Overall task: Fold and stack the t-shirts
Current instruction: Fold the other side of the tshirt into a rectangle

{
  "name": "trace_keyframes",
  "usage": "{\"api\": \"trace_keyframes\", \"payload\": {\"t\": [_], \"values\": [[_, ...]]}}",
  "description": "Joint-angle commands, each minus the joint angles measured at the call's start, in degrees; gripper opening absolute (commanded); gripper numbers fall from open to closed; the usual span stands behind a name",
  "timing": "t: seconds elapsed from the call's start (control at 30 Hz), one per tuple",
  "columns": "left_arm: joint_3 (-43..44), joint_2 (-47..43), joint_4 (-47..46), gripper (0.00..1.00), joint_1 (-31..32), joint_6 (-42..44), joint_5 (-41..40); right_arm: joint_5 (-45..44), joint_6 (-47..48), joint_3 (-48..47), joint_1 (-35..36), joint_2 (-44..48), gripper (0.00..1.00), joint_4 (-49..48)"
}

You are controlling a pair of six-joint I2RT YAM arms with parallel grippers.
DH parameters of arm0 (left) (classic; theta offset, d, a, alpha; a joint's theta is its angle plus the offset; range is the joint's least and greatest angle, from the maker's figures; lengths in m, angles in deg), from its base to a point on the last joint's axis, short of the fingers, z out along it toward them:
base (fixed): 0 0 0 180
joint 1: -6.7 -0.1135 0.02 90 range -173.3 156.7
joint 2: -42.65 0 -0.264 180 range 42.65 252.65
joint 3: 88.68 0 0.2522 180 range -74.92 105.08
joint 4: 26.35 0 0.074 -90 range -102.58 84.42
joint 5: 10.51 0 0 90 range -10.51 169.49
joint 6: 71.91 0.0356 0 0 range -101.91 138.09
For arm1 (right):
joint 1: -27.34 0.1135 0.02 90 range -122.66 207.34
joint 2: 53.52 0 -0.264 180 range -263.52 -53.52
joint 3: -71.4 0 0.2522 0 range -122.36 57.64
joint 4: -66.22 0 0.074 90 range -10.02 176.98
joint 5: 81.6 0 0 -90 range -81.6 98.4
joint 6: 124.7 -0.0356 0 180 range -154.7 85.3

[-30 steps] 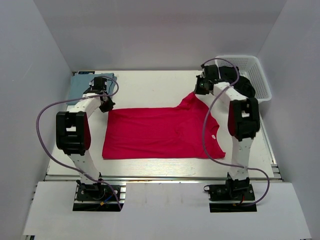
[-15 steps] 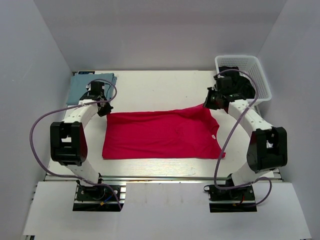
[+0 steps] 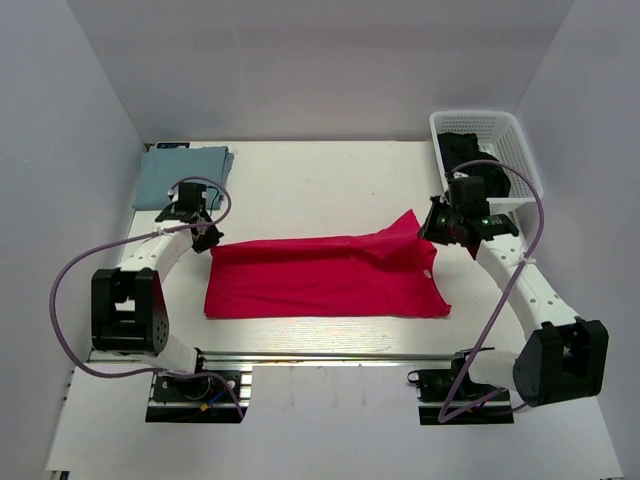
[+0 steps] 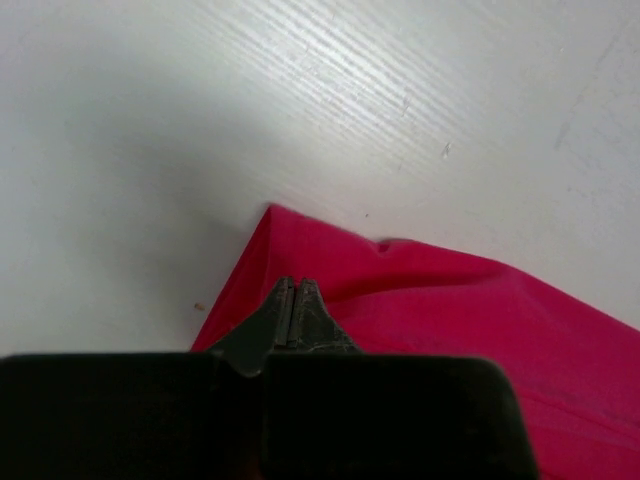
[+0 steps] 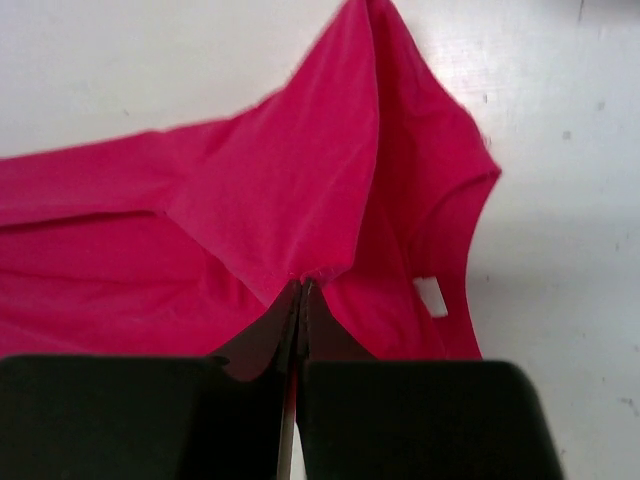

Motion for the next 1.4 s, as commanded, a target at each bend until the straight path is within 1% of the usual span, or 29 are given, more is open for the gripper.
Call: {"api": "trace_keyframes", "payload": {"t": [0.0,0.13,0.27,0.3,0.33,0.4,0.43,0.47,0.5,0.53,0.57,0.6,0.63,0.7,0.73,0.8,0.83,0.87,0.9,0.93,0.97,1.0,1.07,1.13,1.17,1.2,1.23,1.3,1.37], "values": [[-2.36,-6.02,-0.01,0.0,0.18,-0.59,-1.69,0.04,-0.7,2.57,0.14,2.26,0.0,2.98],[-6.05,-8.83,-0.01,0.0,0.18,-1.12,0.59,-3.82,-0.52,2.4,-0.03,6.21,0.0,6.31],[-9.3,-10.68,0.61,0.0,0.18,-2.17,1.92,-2.07,-0.7,4.06,-0.03,8.24,0.0,8.78],[-9.92,-10.69,1.22,0.0,0.18,-2.17,1.92,-2.16,-1.74,5.81,0.05,9.12,0.0,8.78],[-10.53,-11.64,1.23,0.0,0.18,-2.17,1.92,0.11,-3.41,6.79,-0.03,9.82,0.0,8.43],[-11.94,-12.44,1.92,0.0,0.18,-2.87,1.92,2.23,-5.25,11.44,-0.03,12.63,0.0,6.33],[-12.82,-12.97,2.45,0.0,0.18,-3.49,1.92,3.37,-7.1,15.72,0.31,13.34,0.0,5.8],[-13.43,-12.97,2.46,0.0,0.18,-3.49,2.79,3.9,-7.98,17.07,0.06,15.61,0.0,5.27],[-14.05,-12.97,2.46,0.0,0.18,-3.49,3.4,3.91,-9.47,18.56,0.14,16.67,0.0,4.31],[-15.27,-12.97,2.46,0.0,0.18,-4.1,4.02,4.26,-11.75,22.92,0.05,17.64,0.0,3.86],[-15.89,-12.97,2.46,0.0,0.18,-4.11,4.89,4.26,-13.51,24.36,0.14,21.13,0.0,3.51],[-16.42,-12.97,2.46,0.0,0.18,-4.63,4.9,4.0,-14.31,25.68,0.05,22.64,0.0,2.46],[-16.95,-12.45,2.46,0.0,0.18,-5.33,5.43,3.73,-16.06,29.61,0.14,25.01,0.0,2.02],[-17.75,-11.13,4.03,0.0,0.18,-6.56,4.82,2.33,-16.95,32.18,0.14,28.45,0.0,1.92],[-17.75,-10.52,5.52,0.07,0.18,-7.18,4.12,1.98,-17.31,32.89,-0.03,28.55,0.05,2.62],[-16.61,-9.46,7.11,0.24,0.18,-7.18,3.5,1.53,-17.31,33.25,0.05,27.94,0.06,3.68],[-16.6,-8.67,7.9,0.44,0.18,-7.88,2.45,1.53,-16.96,33.34,-0.03,27.58,0.09,4.46],[-15.91,-8.67,9.56,0.48,0.18,-8.58,1.75,2.14,-16.87,33.6,0.05,26.89,0.16,4.39],[-15.12,-8.66,10.27,0.55,0.18,-8.59,0.43,2.15,-16.26,33.78,0.05,24.7,0.2,4.38],[-15.11,-8.66,11.58,0.66,0.18,-9.37,-0.1,2.32,-15.91,33.87,-0.03,23.9,0.24,4.21],[-14.33,-8.66,12.12,0.73,0.18,-9.99,-0.11,3.2,-15.56,33.95,0.05,21.98,0.41,3.77],[-13.54,-9.27,12.12,0.81,0.18,-10.0,-0.63,3.29,-14.42,33.87,0.14,20.56,0.47,3.42],[-12.92,-10.77,12.74,0.88,0.18,-10.52,-0.63,3.03,-13.62,31.51,0.14,18.19,0.49,1.93],[-11.6,-11.82,13.44,0.9,0.18,-10.52,-0.63,2.24,-10.73,28.35,0.05,16.6,0.49,0.43],[-10.9,-12.35,14.83,1.0,0.18,-11.13,-1.5,2.06,-9.94,26.15,-0.03,16.42,0.49,-0.53],[-9.32,-13.05,15.37,1.0,0.18,-11.14,-2.03,1.63,-7.4,23.87,0.05,16.24,0.49,-1.32],[-8.53,-13.06,15.38,1.0,0.18,-11.14,-2.65,0.06,-6.68,22.8,0.14,16.07,0.49,-1.94],[-6.51,-13.58,15.99,1.0,0.18,-11.14,-2.65,-0.31,-4.92,20.0,0.05,15.89,0.49,-4.57],[-5.45,-13.59,14.77,1.0,0.18,-11.14,-2.65,0.39,-3.95,19.28,0.14,15.28,0.54,-6.76]]}}
